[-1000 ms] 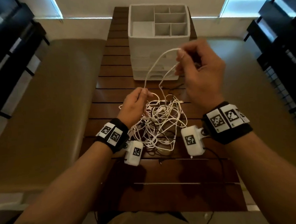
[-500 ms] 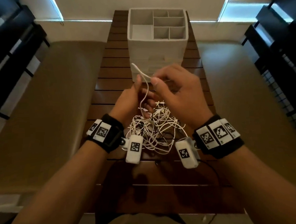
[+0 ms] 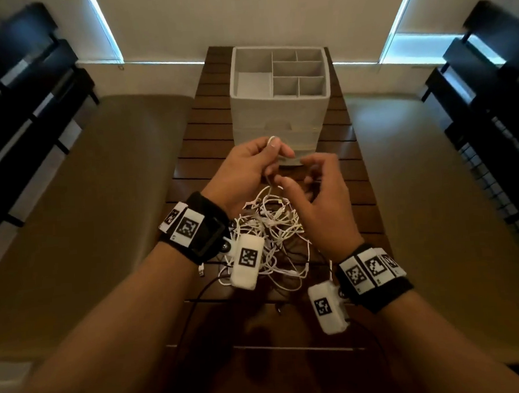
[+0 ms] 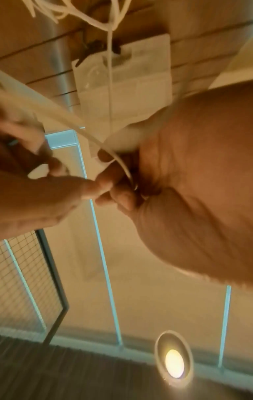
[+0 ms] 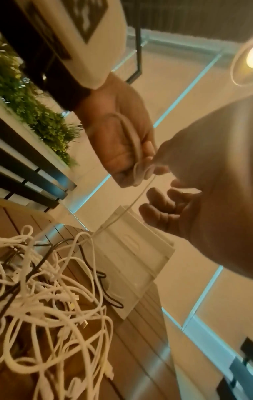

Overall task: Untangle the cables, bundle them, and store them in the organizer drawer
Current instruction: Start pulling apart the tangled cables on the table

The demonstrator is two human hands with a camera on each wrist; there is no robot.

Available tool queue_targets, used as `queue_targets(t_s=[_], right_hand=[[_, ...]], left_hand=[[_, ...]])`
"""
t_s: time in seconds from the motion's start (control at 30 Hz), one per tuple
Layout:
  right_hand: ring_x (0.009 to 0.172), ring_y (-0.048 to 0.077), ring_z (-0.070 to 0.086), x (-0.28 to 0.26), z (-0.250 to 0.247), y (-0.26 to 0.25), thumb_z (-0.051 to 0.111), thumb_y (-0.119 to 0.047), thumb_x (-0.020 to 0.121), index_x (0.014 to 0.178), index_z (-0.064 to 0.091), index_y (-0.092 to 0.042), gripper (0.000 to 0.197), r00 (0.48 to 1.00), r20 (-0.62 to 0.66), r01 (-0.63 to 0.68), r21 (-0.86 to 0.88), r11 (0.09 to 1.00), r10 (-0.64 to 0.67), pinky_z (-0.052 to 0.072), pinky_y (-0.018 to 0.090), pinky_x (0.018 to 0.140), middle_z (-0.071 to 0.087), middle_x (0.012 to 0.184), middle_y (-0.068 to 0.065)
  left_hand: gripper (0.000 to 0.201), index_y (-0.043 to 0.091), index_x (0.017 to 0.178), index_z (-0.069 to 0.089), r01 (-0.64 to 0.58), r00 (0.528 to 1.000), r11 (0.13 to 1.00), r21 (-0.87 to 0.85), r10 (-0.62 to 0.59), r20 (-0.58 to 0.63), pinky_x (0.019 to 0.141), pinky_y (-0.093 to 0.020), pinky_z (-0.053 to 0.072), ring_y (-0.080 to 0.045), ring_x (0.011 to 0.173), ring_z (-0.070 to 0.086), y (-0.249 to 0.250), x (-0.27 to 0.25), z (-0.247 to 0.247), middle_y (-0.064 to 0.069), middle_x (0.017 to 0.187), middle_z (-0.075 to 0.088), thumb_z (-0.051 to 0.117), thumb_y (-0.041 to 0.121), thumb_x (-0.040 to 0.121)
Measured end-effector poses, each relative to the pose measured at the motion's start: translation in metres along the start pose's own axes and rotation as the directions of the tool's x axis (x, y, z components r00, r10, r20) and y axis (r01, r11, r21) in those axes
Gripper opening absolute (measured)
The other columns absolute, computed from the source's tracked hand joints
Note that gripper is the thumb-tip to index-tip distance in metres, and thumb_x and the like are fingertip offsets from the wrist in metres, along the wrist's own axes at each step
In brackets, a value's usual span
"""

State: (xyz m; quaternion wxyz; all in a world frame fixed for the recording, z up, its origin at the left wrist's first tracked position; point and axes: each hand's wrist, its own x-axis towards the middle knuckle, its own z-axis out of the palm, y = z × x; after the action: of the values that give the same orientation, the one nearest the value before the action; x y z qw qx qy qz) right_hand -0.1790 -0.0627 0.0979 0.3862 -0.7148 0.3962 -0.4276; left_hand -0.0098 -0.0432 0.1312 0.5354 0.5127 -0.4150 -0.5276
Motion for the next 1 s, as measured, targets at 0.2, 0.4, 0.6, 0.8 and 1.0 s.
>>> queue_targets(t_s=[0.2, 0.4, 0.6, 0.8, 1.0], right_hand=[[0.064, 0.023, 0.071, 0.01, 0.019, 0.017, 0.051, -0.036, 0.109, 0.145, 0.043, -0.043, 0.038, 0.888, 0.447, -0.133, 0.031, 0.991, 0.105, 0.06, 0.04, 0.055, 0.068, 0.095, -0.005], [0.072, 0.028, 0.076, 0.032, 0.015, 0.034, 0.05, -0.017, 0.108, 0.114, 0.07, -0.015, 0.021, 0.889, 0.386, -0.227, -0.094, 0.969, 0.246, 0.062, 0.059, 0.063, 0.072, 0.105, 0.005], [0.08, 0.016, 0.067, 0.036, 0.03, 0.023, 0.068, -0.029, 0.099, 0.112, 0.073, -0.027, 0.014, 0.761, 0.638, 0.045, -0.229, 0.972, 0.115, 0.061, 0.041, 0.073, 0.067, 0.102, 0.002], [0.054, 0.015, 0.064, 0.057, 0.014, 0.021, 0.057, -0.031, 0.107, 0.103, 0.077, -0.018, 0.024, 0.978, 0.201, -0.025, -0.13, 0.991, 0.051, 0.056, 0.042, 0.054, 0.072, 0.077, 0.004], [0.092, 0.008, 0.074, 0.049, 0.016, 0.006, 0.066, -0.016, 0.101, 0.123, 0.074, -0.016, 0.024, 0.943, 0.278, 0.207, -0.071, 0.976, -0.18, 0.062, 0.04, 0.082, 0.078, 0.105, -0.002]], left_hand=[[0.05, 0.011, 0.078, 0.064, -0.193, 0.981, 0.977, 0.088, 0.191, 0.03, 0.054, -0.023, 0.033, -0.015, 0.054, 0.033, 0.02, -0.02, 0.009, -0.012, 0.067, 0.044, 0.041, 0.038, 0.112], [0.046, 0.01, 0.057, 0.052, -0.236, 0.972, 0.972, -0.013, 0.236, 0.01, 0.041, -0.02, 0.027, -0.012, 0.041, 0.029, 0.018, -0.024, -0.028, 0.004, 0.05, 0.045, 0.056, 0.02, 0.102], [0.045, 0.002, 0.068, 0.062, -0.22, 0.975, 0.97, -0.099, 0.222, 0.004, 0.038, -0.021, 0.019, -0.007, 0.041, 0.026, 0.014, -0.021, -0.019, 0.003, 0.055, 0.055, 0.051, 0.02, 0.107], [0.036, 0.014, 0.055, 0.065, -0.084, 0.985, 0.996, 0.018, 0.08, 0.156, 0.04, -0.025, 0.019, -0.009, 0.039, 0.032, 0.006, -0.028, -0.047, 0.002, 0.049, 0.05, 0.065, 0.032, 0.086], [0.034, 0.006, 0.118, 0.074, 0.269, 0.937, 0.942, 0.203, -0.304, 0.169, 0.077, -0.036, 0.052, -0.024, 0.087, 0.069, -0.035, -0.033, -0.041, -0.014, 0.096, 0.076, 0.058, 0.027, 0.097]])
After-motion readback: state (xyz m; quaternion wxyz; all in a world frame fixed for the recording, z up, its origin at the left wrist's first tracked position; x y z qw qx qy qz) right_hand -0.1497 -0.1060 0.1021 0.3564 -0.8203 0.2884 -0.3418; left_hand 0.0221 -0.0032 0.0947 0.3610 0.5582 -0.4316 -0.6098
